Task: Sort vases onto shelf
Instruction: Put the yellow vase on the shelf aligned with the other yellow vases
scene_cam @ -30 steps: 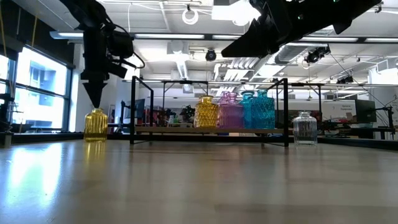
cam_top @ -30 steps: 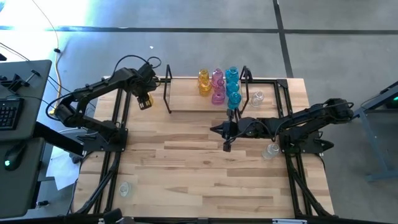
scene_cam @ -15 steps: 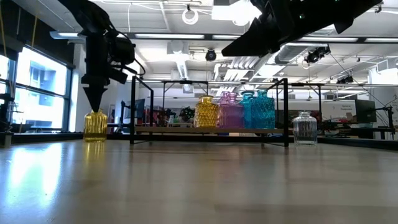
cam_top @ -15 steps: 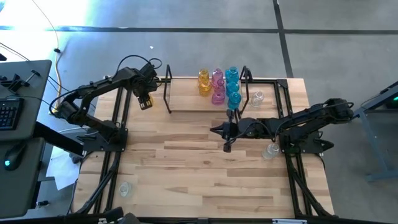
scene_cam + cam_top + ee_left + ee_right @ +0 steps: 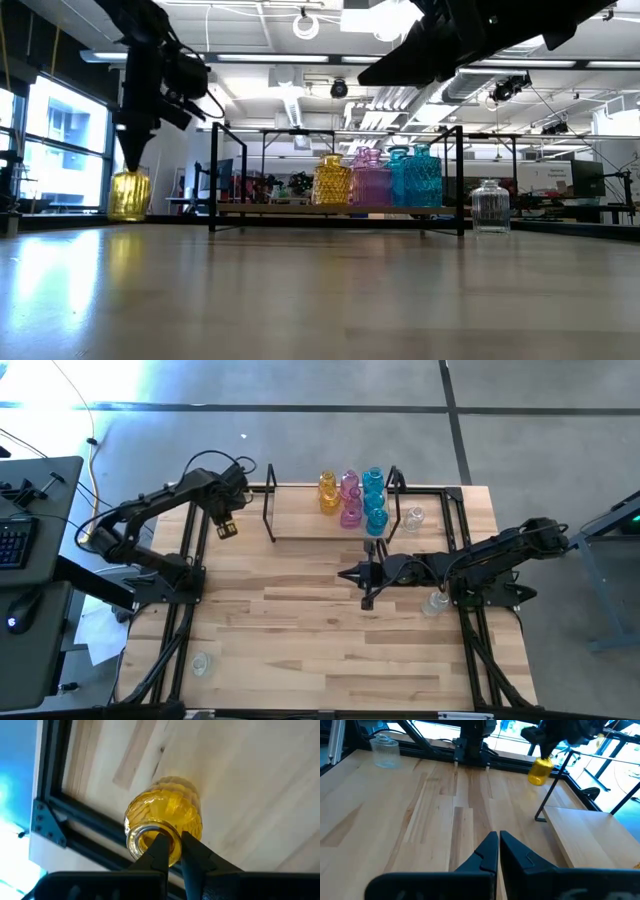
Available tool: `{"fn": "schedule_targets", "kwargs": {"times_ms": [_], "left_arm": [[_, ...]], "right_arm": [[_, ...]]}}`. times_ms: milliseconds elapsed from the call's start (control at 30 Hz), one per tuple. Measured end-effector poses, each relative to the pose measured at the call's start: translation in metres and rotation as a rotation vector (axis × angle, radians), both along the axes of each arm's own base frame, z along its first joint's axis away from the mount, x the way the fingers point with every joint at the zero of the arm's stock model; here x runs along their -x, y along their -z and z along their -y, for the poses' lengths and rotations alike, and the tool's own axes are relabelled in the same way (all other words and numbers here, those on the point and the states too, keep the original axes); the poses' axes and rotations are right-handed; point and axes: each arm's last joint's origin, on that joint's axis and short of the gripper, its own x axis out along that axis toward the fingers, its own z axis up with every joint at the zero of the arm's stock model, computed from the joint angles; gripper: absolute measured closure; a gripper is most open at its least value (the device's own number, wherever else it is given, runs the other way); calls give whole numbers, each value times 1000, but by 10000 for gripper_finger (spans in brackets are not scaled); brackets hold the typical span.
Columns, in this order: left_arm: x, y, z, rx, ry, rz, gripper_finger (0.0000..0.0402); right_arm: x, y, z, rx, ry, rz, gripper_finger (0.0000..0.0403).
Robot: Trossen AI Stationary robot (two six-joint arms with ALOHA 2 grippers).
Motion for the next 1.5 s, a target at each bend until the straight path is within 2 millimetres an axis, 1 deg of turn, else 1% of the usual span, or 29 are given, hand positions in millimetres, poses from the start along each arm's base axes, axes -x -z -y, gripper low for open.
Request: {"fn": "schedule_targets", "kwargs": {"times_ms": [133, 233, 333, 433, 533, 633, 767, 867, 967, 1067, 1200, 1300, 1400, 1500], "left_arm": [[9, -15, 20, 15, -38, -3, 389], [11, -28, 40, 8, -56, 48, 389], [9, -38, 63, 20, -44, 123, 389], [3, -45, 89, 41, 3, 195, 389], [-7, -49, 115, 57, 71, 252, 389], [-21, -49, 139, 64, 159, 319, 389], [-50, -44, 169, 91, 300, 419, 386], [-73, -34, 185, 101, 400, 452, 389], [-93, -19, 190, 94, 486, 436, 389], [-111, -9, 186, 92, 551, 384, 389], [-140, -10, 178, 70, 617, 363, 389], [-158, -10, 170, 56, 657, 344, 389], [-173, -5, 160, 54, 673, 315, 389], [-182, 3, 153, 58, 677, 282, 389]], "right_arm": [[0, 0, 0, 0, 1, 0, 403], [0, -1, 0, -1, 1, 5, 403], [0, -1, 0, -1, 1, 6, 403], [0, 0, 0, -1, 0, 6, 403], [0, 0, 0, 0, 1, 1, 403], [0, 1, 0, -1, 2, -11, 403], [1, 2, 0, -7, 3, -18, 403], [1, 2, -3, -6, -7, -22, 403], [2, 3, -6, -20, -12, -30, 403], [3, 5, -9, -43, -14, -48, 403], [5, 6, -15, -69, -22, -58, 403], [6, 6, -18, -56, -5, -55, 403], [6, 6, -20, -50, 4, -53, 403], [6, 6, -21, -51, 2, -52, 403]]}}
